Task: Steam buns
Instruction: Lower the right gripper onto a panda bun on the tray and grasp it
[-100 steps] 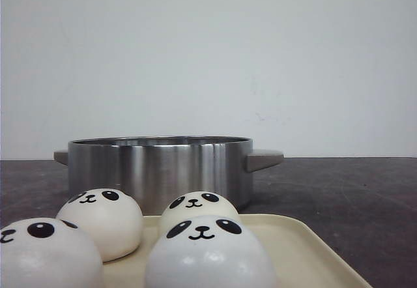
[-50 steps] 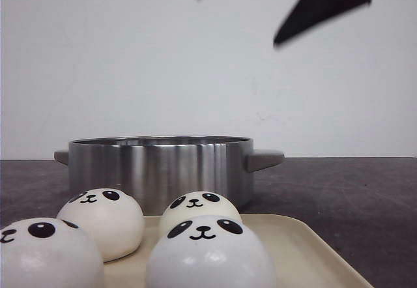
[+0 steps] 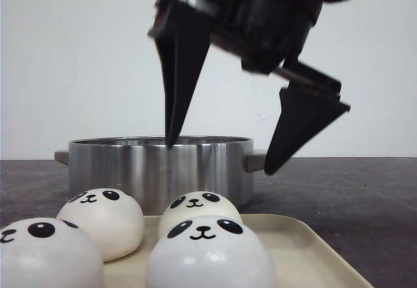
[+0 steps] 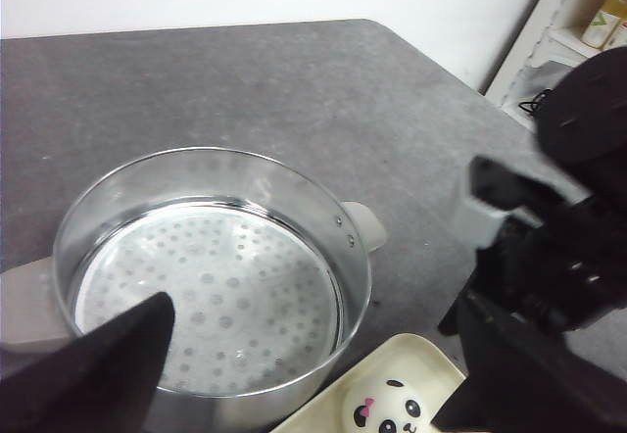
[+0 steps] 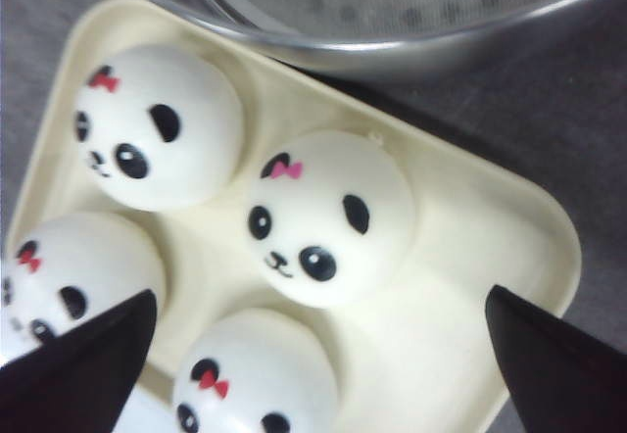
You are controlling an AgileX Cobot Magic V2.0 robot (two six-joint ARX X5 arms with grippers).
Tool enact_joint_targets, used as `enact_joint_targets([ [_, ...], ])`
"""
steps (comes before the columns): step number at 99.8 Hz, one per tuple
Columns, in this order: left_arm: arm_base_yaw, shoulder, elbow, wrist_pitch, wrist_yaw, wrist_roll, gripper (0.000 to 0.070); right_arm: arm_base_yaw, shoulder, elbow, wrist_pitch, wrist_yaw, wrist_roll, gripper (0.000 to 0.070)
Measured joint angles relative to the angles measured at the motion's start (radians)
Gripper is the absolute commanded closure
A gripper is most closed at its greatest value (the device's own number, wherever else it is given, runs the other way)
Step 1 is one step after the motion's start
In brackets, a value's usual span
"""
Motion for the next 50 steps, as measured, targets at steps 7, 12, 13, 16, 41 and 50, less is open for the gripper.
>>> enact_joint_targets([
  [7, -0.005, 0.0, 0.0, 0.0, 0.0, 0.0, 0.0136, 0.0, 0.024, 0.0, 0.013, -0.007, 0.002, 0.0047],
  [12, -0.009, 0.0, 0.0, 0.0, 0.0, 0.0, 0.0136, 0.001, 0.038, 0.001, 0.015, -0.019, 0.002, 0.0057],
  [13, -0.01, 0.0, 0.0, 0.0, 0.0, 0.0, 0.0136, 0.001, 0.043, 0.002, 0.014, -0.024, 0.002, 0.006],
  [16, -0.011, 0.0, 0.0, 0.0, 0.0, 0.0, 0.0136, 0.002, 0.051, 0.003, 0.014, -0.03, 0.002, 0.0073],
  [41, -0.017, 0.0, 0.0, -0.005, 0.0, 0.0, 0.0136, 0.014, 0.121, 0.003, 0.017, -0.05, 0.01, 0.0227],
  [50, -0.018, 0.0, 0.0, -0.019, 0.0, 0.0, 0.0136, 0.014, 0.134, 0.003, 0.018, -0.049, 0.014, 0.0227],
])
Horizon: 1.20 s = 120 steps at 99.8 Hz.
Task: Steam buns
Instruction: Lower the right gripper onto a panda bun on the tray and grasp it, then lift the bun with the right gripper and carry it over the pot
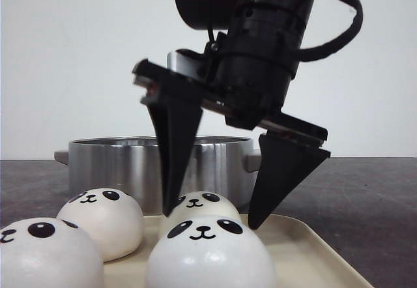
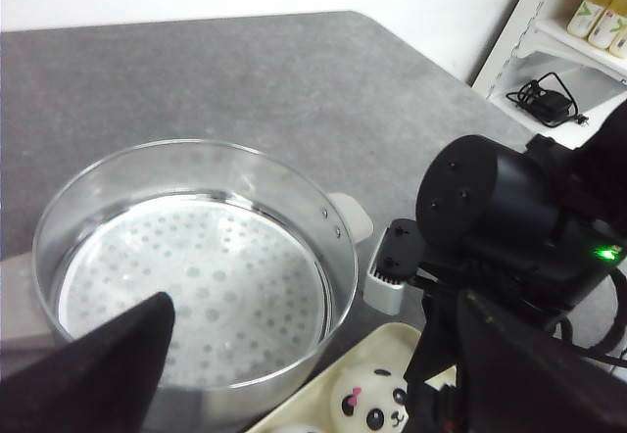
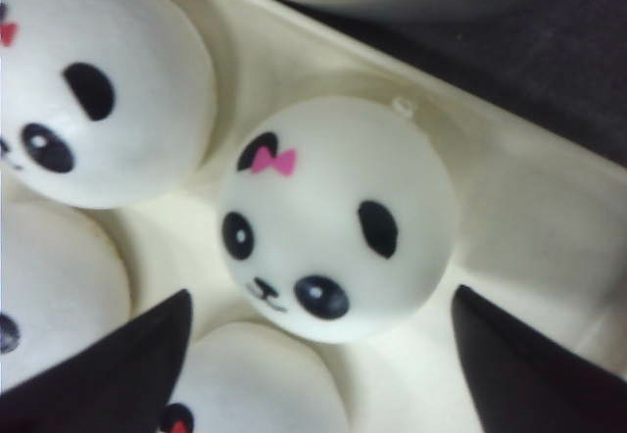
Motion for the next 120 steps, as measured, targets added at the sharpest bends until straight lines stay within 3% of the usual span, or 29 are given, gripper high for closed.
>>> enact_joint_targets([
  [33, 0.0, 0.0, 0.0, -0.033, 0.0, 0.0, 0.0136, 0.0, 0.004, 0.0, 0.1, 0.029, 0.017, 0.0226],
  [86, 0.0, 0.0, 0.0, -0.033, 0.0, 0.0, 0.0137, 0.012, 0.029, 0.0, 0.103, 0.051, 0.041, 0.023],
  [95, 0.0, 0.0, 0.0, -0.033, -0.001, 0.0, 0.0137, 0.017, 0.055, 0.001, 0.103, 0.045, 0.045, 0.0272],
  [106, 0.0, 0.0, 0.0, -0.033, -0.002, 0.0, 0.0137, 0.017, 0.074, 0.013, 0.093, 0.052, 0.048, 0.0403],
  [117, 0.0, 0.0, 0.0, -0.037, -0.002, 0.0, 0.0137, 0.017, 0.076, 0.014, 0.089, 0.07, 0.048, 0.043],
  [120, 0.0, 0.0, 0.0, -0.039, -0.002, 0.0, 0.0137, 0.017, 0.076, 0.014, 0.089, 0.074, 0.048, 0.0481],
])
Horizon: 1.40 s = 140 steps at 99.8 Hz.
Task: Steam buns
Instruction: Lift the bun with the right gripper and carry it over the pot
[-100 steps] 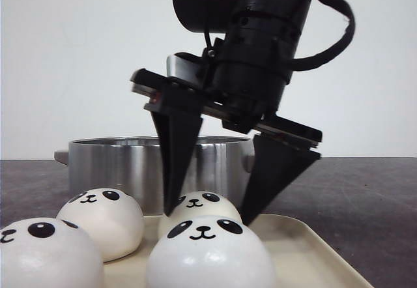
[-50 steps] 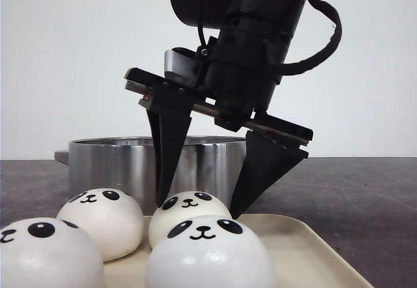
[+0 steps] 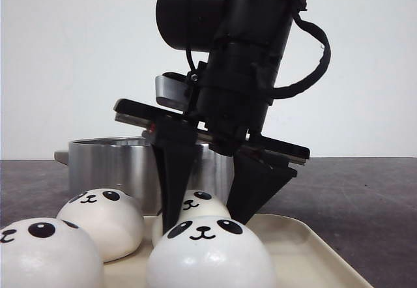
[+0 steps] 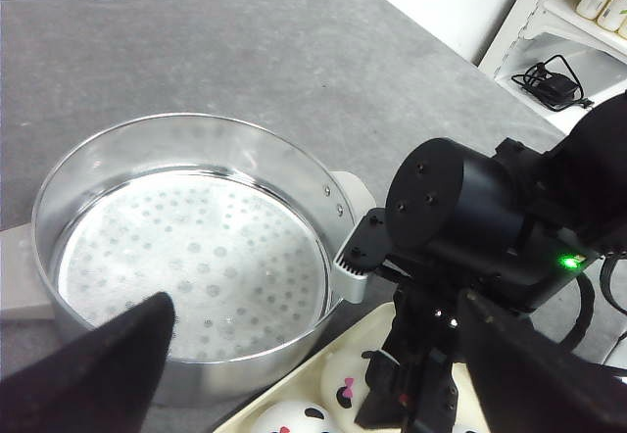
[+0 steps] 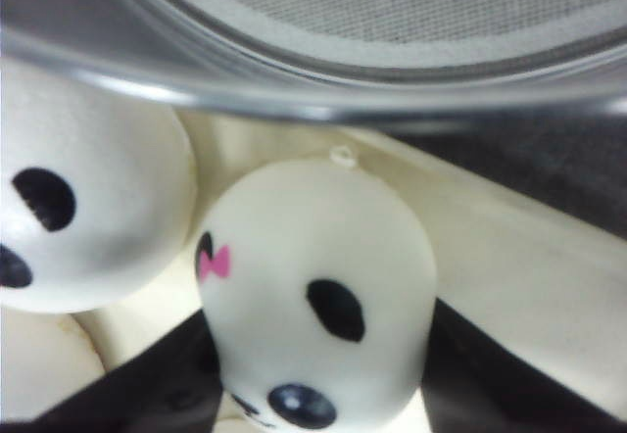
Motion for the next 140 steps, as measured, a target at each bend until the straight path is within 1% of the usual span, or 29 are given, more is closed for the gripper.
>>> enact_joint_targets([
  [2, 0.0, 0.0, 0.0, -0.003, 0.0, 0.0, 0.0137, 0.0, 0.0, 0.0, 0.0, 0.002, 0.0, 0.0542],
  [6, 0.0, 0.0, 0.0, -0.007, 0.0, 0.0, 0.0137, 0.0, 0.0, 0.0, 0.0, 0.005, 0.0, 0.07],
  [10, 0.0, 0.0, 0.0, -0.011, 0.0, 0.0, 0.0137, 0.0, 0.0, 0.0, 0.0, 0.009, -0.001, 0.0691],
  [31, 0.0, 0.0, 0.0, -0.018, 0.0, 0.0, 0.0137, 0.011, -0.007, 0.002, -0.029, 0.036, -0.019, 0.0693],
  [36, 0.0, 0.0, 0.0, -0.018, 0.0, 0.0, 0.0137, 0.016, -0.029, -0.001, -0.068, 0.05, -0.036, 0.0693],
  [48, 0.0, 0.0, 0.0, -0.017, -0.001, 0.0, 0.0137, 0.029, -0.137, 0.0, -0.158, 0.04, -0.077, 0.0693],
  [55, 0.0, 0.0, 0.0, -0.016, -0.001, 0.0, 0.0137, 0.037, -0.228, 0.036, -0.208, 0.036, -0.098, 0.0693],
  [62, 0.0, 0.0, 0.0, -0.016, -0.007, 0.0, 0.0137, 0.04, -0.314, 0.091, -0.211, 0.04, -0.112, 0.0693],
  [70, 0.0, 0.0, 0.0, -0.016, -0.025, 0.0, 0.0138, 0.042, -0.381, 0.161, -0.186, 0.085, -0.122, 0.0694],
  [78, 0.0, 0.0, 0.0, -0.012, -0.029, 0.0, 0.0138, 0.027, -0.395, 0.24, -0.177, 0.128, -0.137, 0.0694],
  [95, 0.0, 0.0, 0.0, 0.017, -0.031, 0.0, 0.0138, -0.061, -0.306, 0.383, -0.16, 0.136, -0.192, 0.0694],
  [107, 0.0, 0.001, 0.0, 0.017, -0.032, 0.0, 0.0138, -0.133, -0.181, 0.47, -0.155, 0.135, -0.223, 0.0694],
  [120, 0.0, 0.001, 0.0, 0.016, -0.032, 0.0, 0.0138, -0.19, -0.046, 0.519, -0.144, 0.13, -0.239, 0.0694],
  [140, 0.0, 0.001, 0.0, 0.014, -0.032, 0.0, 0.0138, -0.256, 0.137, 0.523, -0.105, 0.048, -0.245, 0.0694],
])
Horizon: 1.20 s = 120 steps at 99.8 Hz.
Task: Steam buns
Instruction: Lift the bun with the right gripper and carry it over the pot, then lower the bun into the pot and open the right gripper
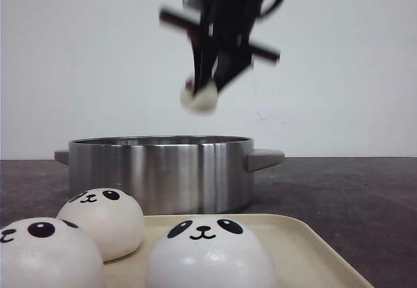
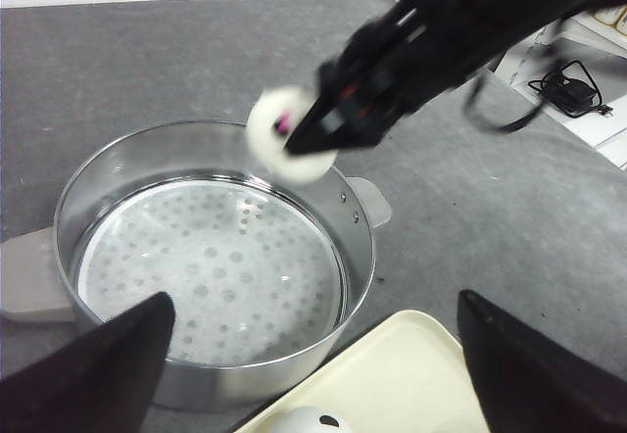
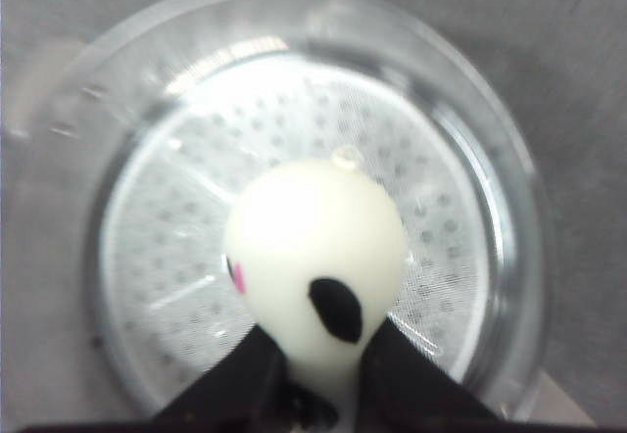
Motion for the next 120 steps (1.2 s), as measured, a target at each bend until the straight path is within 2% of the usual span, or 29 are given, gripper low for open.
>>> enact_joint_targets([
  [21, 0.0, 0.0, 0.0, 0.0, 0.0, 0.0, 0.0138, -0.027, 0.126, 0.0, 0.052, -0.042, 0.0, 0.0694],
  [47, 0.0, 0.0, 0.0, -0.027, 0.0, 0.0, 0.0138, -0.041, 0.153, 0.0, 0.085, -0.04, 0.001, 0.0693],
  [56, 0.0, 0.0, 0.0, -0.044, 0.0, 0.0, 0.0138, -0.045, 0.154, 0.0, 0.068, -0.012, 0.0, 0.0688],
  [71, 0.0, 0.0, 0.0, -0.046, 0.0, 0.0, 0.0138, -0.056, 0.154, 0.0, 0.032, 0.009, -0.005, 0.0534],
  [84, 0.0, 0.0, 0.0, -0.045, 0.0, 0.0, 0.0138, -0.063, 0.154, 0.005, -0.01, 0.034, -0.016, 0.0518],
  [111, 0.0, 0.0, 0.0, -0.046, 0.0, 0.0, 0.0138, -0.071, 0.154, 0.006, -0.023, 0.046, -0.03, 0.0353],
  [120, 0.0, 0.0, 0.0, -0.056, 0.0, 0.0, 0.0138, -0.07, 0.154, 0.007, -0.022, 0.046, -0.03, 0.0347],
])
